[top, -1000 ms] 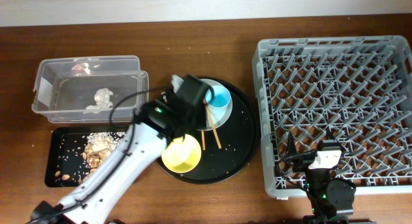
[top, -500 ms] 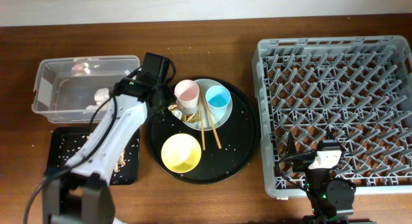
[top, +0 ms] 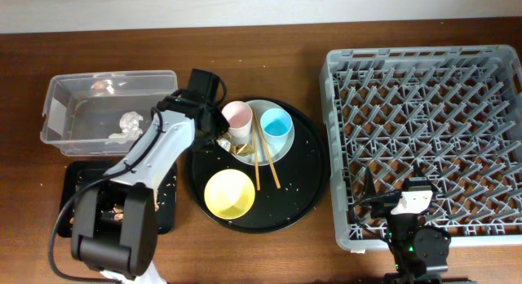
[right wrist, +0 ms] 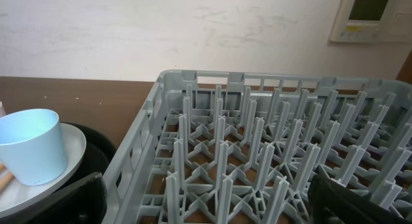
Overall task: Sort waste into correct bins and load items into the dishwasher rack
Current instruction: 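Grasp the Nescafe sachet with the left gripper, then drop the sachet into the clear bin with the left gripper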
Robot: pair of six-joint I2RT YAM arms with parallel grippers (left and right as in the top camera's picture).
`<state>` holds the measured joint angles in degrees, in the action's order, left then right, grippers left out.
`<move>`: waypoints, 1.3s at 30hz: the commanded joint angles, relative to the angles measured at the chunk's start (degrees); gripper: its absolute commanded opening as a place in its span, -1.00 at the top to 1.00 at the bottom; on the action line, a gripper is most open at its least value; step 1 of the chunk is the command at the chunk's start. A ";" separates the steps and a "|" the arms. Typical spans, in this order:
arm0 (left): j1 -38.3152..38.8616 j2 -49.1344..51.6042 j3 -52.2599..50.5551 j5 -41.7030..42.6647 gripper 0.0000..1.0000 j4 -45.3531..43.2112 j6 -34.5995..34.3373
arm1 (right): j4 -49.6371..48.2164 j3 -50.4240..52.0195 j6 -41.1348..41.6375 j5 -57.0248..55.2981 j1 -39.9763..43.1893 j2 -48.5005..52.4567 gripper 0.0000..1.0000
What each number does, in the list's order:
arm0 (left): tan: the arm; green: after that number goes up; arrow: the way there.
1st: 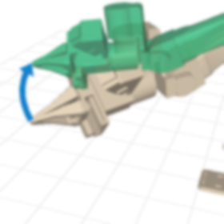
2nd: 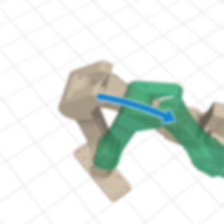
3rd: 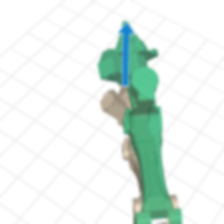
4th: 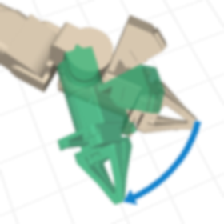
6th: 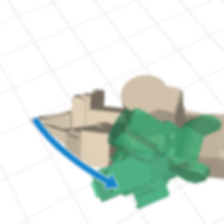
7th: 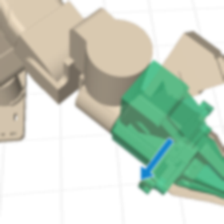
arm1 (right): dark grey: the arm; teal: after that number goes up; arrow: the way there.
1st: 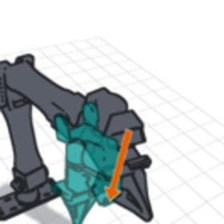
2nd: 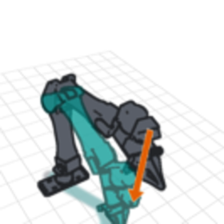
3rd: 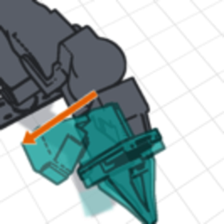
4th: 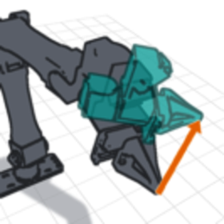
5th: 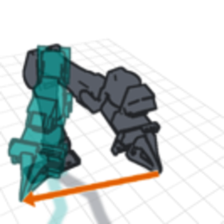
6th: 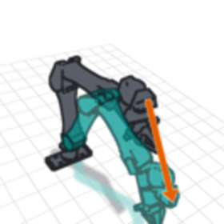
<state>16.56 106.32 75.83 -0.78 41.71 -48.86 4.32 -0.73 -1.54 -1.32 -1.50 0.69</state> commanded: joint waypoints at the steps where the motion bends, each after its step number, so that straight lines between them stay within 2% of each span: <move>1: 0.28 2.67 0.15 0.70 0.20 -0.22 0.96 | 0.22 0.42 0.07 -0.68 -0.37 -0.33 -0.97; 9: 2.25 3.72 0.15 0.24 0.22 -1.33 2.23 | 0.24 0.42 0.07 -0.68 -0.37 -0.33 -0.97; 14: 4.26 3.72 0.11 -4.24 0.21 -1.42 2.23 | 0.24 0.42 0.07 -0.68 -0.37 -0.33 -0.97; 32: 4.31 3.74 -1.95 -4.70 0.23 -2.27 2.23 | 0.24 0.42 0.07 -0.68 -0.37 -0.33 -0.97; 36: 4.31 3.74 -2.51 -5.09 0.69 -2.54 2.21 | 0.24 0.42 0.07 -0.68 -0.37 -0.33 -0.97; 39: 4.28 3.72 -2.80 -5.09 0.95 -2.51 2.23 | 0.22 0.42 0.07 -0.68 -0.37 -0.33 -0.97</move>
<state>20.88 109.36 73.95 -4.95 39.35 -47.16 4.32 -0.73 -1.54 -1.32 -1.50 0.69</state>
